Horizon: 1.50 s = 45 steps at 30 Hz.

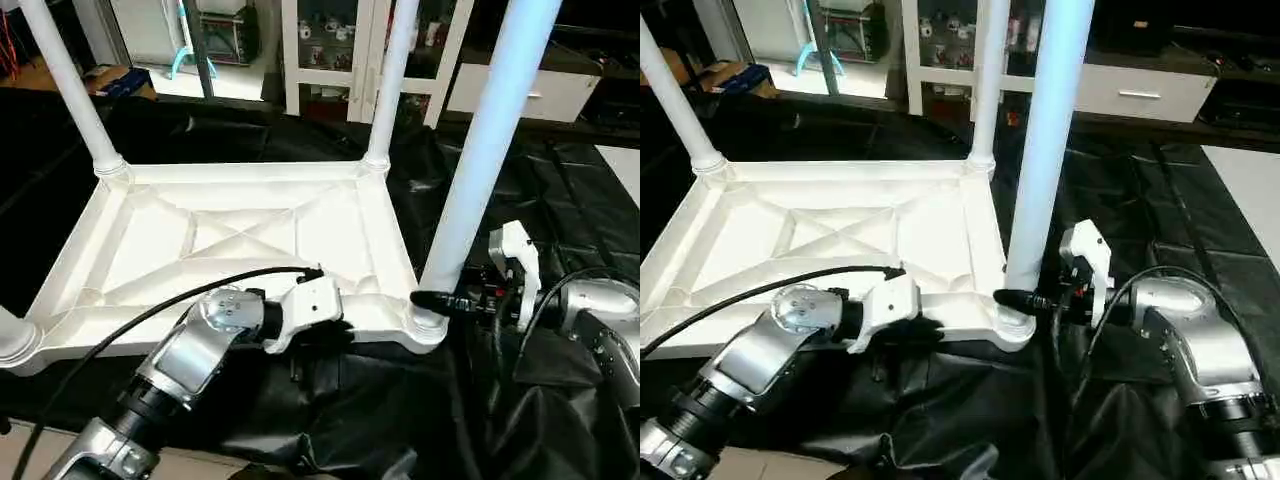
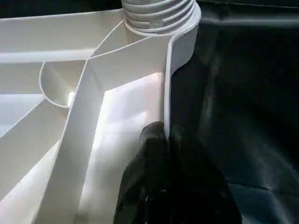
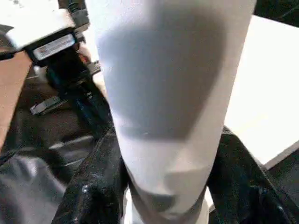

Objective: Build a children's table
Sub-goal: Insert table leg to table base

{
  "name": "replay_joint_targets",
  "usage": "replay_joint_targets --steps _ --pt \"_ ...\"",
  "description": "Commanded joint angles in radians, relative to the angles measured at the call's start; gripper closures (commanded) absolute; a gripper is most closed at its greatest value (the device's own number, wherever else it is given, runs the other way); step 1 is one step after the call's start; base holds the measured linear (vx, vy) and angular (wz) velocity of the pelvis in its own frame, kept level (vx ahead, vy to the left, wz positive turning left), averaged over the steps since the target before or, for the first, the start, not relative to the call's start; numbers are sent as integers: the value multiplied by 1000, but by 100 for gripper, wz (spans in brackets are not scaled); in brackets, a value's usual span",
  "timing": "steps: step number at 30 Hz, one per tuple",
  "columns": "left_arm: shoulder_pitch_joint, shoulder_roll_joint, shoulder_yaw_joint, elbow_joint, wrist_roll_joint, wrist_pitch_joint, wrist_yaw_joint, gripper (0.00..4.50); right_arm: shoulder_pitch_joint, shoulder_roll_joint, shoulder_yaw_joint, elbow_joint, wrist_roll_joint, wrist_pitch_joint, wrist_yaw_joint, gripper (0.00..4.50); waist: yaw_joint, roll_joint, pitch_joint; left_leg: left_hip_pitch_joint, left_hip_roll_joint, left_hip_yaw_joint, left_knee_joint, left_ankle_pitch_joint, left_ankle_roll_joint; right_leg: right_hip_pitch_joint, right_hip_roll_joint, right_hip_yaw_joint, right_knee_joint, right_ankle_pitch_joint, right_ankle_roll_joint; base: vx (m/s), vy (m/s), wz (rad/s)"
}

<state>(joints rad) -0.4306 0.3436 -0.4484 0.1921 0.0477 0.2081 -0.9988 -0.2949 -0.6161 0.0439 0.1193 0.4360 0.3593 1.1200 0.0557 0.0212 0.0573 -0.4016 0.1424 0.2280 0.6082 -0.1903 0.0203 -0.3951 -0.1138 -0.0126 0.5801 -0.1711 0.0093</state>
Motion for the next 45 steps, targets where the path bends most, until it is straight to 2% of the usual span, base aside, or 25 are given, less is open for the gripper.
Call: replay_joint_targets --steps 1,10,16,18,23,24,27,31,33,34,36,37,40,41,45 --pt "-34 -52 3 21 28 50 120 450 10 33 -5 -19 10 21 -50 259 -7 -21 -66 44 87 -48 -90 -240 20 20 -39 17 -55 -212 -219 0 0 0" --pt "-71 -142 26 60 60 128 231 450 38 102 -39 -6 -31 -19 -186 259 -10 -25 -71 37 83 -46 -78 -157 71 24 -40 14 -51 -155 -227 0 0 0" --pt "-86 -175 40 73 73 159 273 450 51 155 -42 -23 -50 -25 -258 261 -16 -26 -70 35 83 -47 -78 -149 91 25 -38 12 -52 -156 -229 0 0 0" --pt "-82 -170 36 70 73 146 261 450 53 158 -40 -35 -44 -25 -255 261 -17 -25 -69 36 84 -48 -79 -162 88 24 -38 12 -54 -171 -225 0 0 0" --pt "-37 -105 -2 31 55 41 135 450 64 127 -28 -90 -37 -31 -185 261 -21 -26 -69 34 84 -49 -81 -170 88 26 -38 13 -54 -179 -210 0 0 0" --pt "-15 -63 -24 10 51 -7 73 450 74 97 -23 -110 -27 -25 -141 261 -20 -25 -69 34 85 -51 -81 -167 91 27 -38 12 -53 -173 -210 0 0 0" --pt "-3 -45 -31 0 43 -31 42 450 81 81 -23 -120 -22 -25 -121 261 -23 -24 -69 36 86 -49 -81 -155 98 25 -36 12 -48 -136 -220 0 0 0" --pt "41 22 -17 -39 -14 -49 -59 450 103 -4 -26 -121 -10 -39 -5 261 -20 -24 -63 40 90 -49 -86 -209 80 24 -39 14 -52 -193 -219 0 0 0" --pt "42 33 -10 -37 -23 -56 -69 450 103 -17 -28 -116 -8 -41 16 261 -23 -25 -63 40 89 -49 -87 -221 75 23 -39 14 -53 -203 -218 0 0 0" --pt "43 38 -2 -36 -35 -60 -82 450 100 -22 -32 -117 5 -27 28 261 -23 -26 -61 42 88 -47 -89 -241 61 18 -37 15 -56 -224 -217 0 0 0" --pt "44 49 10 -33 -50 -73 -102 450 97 -28 -37 -121 19 -11 41 261 -23 -25 -61 41 88 -49 -90 -250 51 19 -38 15 -56 -237 -212 0 0 0" --pt "43 55 16 -31 -58 -80 -110 450 96 -31 -38 -123 25 -7 48 193 -23 -24 -61 42 88 -49 -90 -253 47 19 -38 16 -56 -237 -211 0 0 0" --pt "41 62 21 -30 -65 -86 -117 450 96 -34 -35 -126 31 -8 53 193 -22 -25 -61 42 87 -48 -90 -255 48 17 -38 16 -56 -233 -212 0 0 0" --pt "41 62 21 -30 -65 -86 -117 450 96 -34 -35 -126 31 -8 53 161 -22 -22 -62 41 88 -49 -91 -248 45 18 -39 16 -54 -223 -214 0 0 0" --pt "39 67 21 -30 -71 -90 -122 450 88 -32 -17 -102 -19 -69 41 161 -23 -21 -64 42 88 -48 -90 -233 41 18 -38 15 -50 -190 -221 0 0 0"
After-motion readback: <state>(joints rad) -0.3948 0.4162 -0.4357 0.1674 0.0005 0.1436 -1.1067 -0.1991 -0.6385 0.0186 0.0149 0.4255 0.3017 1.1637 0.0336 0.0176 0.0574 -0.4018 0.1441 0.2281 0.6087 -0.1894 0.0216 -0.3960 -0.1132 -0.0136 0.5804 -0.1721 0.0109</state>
